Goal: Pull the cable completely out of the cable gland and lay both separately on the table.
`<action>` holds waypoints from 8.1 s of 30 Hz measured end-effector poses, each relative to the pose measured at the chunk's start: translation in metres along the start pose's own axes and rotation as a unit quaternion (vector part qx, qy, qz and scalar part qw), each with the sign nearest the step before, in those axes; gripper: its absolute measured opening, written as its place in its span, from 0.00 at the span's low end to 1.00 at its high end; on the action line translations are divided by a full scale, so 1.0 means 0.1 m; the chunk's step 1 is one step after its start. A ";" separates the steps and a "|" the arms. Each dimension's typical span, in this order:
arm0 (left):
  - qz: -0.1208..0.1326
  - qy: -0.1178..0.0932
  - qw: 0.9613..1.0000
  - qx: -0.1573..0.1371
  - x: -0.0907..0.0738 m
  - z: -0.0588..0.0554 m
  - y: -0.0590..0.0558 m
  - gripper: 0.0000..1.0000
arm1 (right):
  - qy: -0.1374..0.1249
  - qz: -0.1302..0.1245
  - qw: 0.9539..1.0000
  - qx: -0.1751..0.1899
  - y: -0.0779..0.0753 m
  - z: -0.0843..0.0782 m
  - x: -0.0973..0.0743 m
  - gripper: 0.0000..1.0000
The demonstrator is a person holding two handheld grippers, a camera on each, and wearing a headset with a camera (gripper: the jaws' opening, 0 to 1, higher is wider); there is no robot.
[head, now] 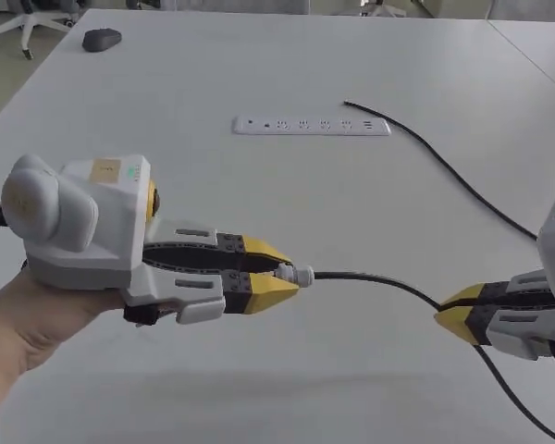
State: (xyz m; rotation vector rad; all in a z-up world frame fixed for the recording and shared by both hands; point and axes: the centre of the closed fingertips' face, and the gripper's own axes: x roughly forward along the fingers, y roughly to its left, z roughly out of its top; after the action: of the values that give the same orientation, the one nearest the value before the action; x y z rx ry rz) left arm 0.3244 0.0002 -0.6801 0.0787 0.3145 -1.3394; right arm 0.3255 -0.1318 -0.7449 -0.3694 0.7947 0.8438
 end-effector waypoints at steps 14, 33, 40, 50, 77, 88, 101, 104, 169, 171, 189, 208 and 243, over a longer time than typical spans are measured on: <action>0.004 0.002 1.000 0.003 -0.02 0.01 0.02 0.15 | -0.036 0.004 0.999 -0.006 -0.01 0.13 -0.04 0.11; -0.011 0.012 1.000 0.016 0.01 0.02 -0.09 0.15 | -0.127 0.086 0.974 -0.166 0.77 0.95 0.12 0.16; -0.009 0.012 1.000 0.016 0.02 0.01 -0.08 0.15 | -0.119 0.084 0.970 -0.195 0.82 0.95 0.19 0.06; -0.011 0.007 1.000 0.018 0.04 0.04 -0.10 0.15 | -0.117 0.081 0.976 -0.168 0.75 0.94 0.19 0.00; 0.001 -0.005 1.000 0.017 -0.03 0.08 -0.03 0.15 | -0.055 0.007 0.998 -0.029 0.09 0.42 0.12 0.00; 0.008 -0.002 1.000 0.019 -0.09 0.07 0.02 0.15 | -0.035 -0.002 0.999 0.008 -0.05 0.17 0.06 0.00; 0.012 -0.005 1.000 0.018 -0.07 0.08 0.05 0.15 | -0.016 -0.018 1.000 -0.006 -0.10 0.08 0.09 0.02; 0.016 -0.007 1.000 0.017 -0.07 0.09 0.06 0.15 | -0.012 -0.021 1.000 -0.020 -0.09 0.08 0.11 0.12; 0.028 -0.009 1.000 0.002 -0.18 0.05 0.13 0.15 | -0.087 0.065 0.973 -0.202 0.62 0.93 0.30 0.00; 0.029 -0.010 1.000 0.002 -0.19 0.04 0.12 0.15 | -0.084 0.064 0.973 -0.203 0.62 0.91 0.31 0.00; 0.053 -0.015 0.998 -0.007 -0.37 -0.03 0.15 0.15 | -0.067 0.062 0.975 -0.204 0.58 0.79 0.29 0.00; 0.068 -0.020 0.997 -0.016 -0.48 -0.11 0.22 0.15 | -0.063 0.073 0.975 -0.201 0.60 0.78 0.30 0.00; 0.108 -0.021 0.993 -0.041 -0.87 -0.36 0.25 0.15 | -0.053 0.087 0.969 -0.223 0.66 1.04 0.55 0.00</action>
State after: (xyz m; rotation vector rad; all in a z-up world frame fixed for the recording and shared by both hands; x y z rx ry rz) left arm 0.3249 0.0968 -0.6943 0.0145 0.3163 -1.1102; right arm 0.3458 -0.0007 -0.7166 -0.6534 0.5380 1.2025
